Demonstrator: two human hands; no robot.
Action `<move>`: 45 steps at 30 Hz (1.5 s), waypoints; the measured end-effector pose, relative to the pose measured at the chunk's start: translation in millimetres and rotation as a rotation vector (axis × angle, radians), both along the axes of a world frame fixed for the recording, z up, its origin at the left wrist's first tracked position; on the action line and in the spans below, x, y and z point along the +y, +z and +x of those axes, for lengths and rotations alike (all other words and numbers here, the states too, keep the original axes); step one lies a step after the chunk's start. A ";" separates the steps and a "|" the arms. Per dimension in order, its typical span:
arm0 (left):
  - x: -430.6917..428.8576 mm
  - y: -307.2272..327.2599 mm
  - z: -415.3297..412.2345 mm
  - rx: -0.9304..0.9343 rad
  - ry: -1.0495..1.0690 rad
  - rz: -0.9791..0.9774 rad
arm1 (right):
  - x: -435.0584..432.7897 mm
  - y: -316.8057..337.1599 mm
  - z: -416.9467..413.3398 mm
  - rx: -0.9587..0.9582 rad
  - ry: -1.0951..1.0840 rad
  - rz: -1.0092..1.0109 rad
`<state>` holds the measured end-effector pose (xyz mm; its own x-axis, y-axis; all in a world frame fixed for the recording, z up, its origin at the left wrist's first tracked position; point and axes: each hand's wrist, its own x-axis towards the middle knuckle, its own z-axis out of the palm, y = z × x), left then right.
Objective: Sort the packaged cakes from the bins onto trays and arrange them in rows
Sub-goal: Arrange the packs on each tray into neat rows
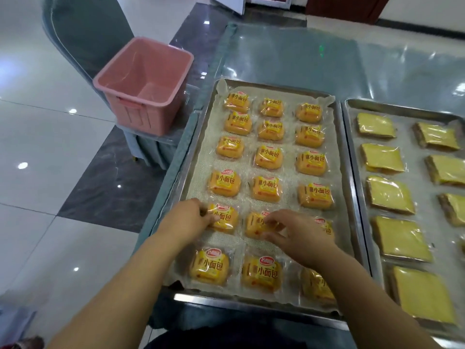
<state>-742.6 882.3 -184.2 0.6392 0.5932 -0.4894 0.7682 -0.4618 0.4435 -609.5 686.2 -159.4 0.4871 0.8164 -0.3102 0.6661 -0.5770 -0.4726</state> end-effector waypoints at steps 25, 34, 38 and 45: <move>55.5 14.1 75.2 -0.017 -0.658 0.259 | 29.8 4.2 44.3 -0.056 -0.062 -0.039; 70.7 1.9 84.3 -0.014 -0.733 0.325 | 49.6 -1.5 64.6 -0.086 -0.081 -0.032; 79.1 1.9 83.6 -0.033 -0.732 0.283 | 62.2 -3.3 69.2 -0.085 -0.062 -0.022; 95.0 14.4 112.3 -0.264 -0.622 0.329 | 90.1 4.8 92.2 -0.152 -0.039 0.005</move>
